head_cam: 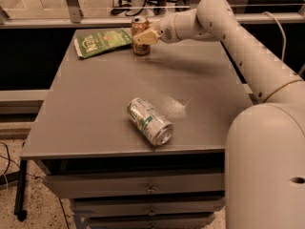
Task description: Move orange can near green jalapeno chip bag
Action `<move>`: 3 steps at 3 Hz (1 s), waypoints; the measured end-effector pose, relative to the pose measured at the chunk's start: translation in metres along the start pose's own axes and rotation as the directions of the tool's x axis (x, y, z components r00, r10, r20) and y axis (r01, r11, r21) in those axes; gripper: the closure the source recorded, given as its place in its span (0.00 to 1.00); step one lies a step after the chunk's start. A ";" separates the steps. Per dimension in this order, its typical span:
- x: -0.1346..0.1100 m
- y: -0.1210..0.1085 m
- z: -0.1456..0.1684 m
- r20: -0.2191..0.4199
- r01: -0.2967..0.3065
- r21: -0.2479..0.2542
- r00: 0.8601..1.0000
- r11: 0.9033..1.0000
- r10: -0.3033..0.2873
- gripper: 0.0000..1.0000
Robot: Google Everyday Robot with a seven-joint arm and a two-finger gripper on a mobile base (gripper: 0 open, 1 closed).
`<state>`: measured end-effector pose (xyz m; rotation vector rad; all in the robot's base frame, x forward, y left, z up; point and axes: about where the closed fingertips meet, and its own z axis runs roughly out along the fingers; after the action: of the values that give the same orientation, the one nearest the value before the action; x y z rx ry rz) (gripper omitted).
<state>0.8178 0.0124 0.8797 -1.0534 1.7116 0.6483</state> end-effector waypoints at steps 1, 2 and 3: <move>-0.001 -0.003 -0.008 0.013 -0.014 0.014 1.000 1.000 0.014 0.00; -0.003 -0.012 -0.040 0.038 -0.034 0.062 0.999 0.998 0.031 0.00; -0.006 -0.024 -0.101 0.087 -0.058 0.150 0.995 0.987 0.045 0.00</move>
Offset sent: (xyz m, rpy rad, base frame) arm -0.0220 -0.0901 0.0431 0.0757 -0.0423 -0.1596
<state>0.7924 -0.0787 0.9238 -0.8664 1.6916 0.5762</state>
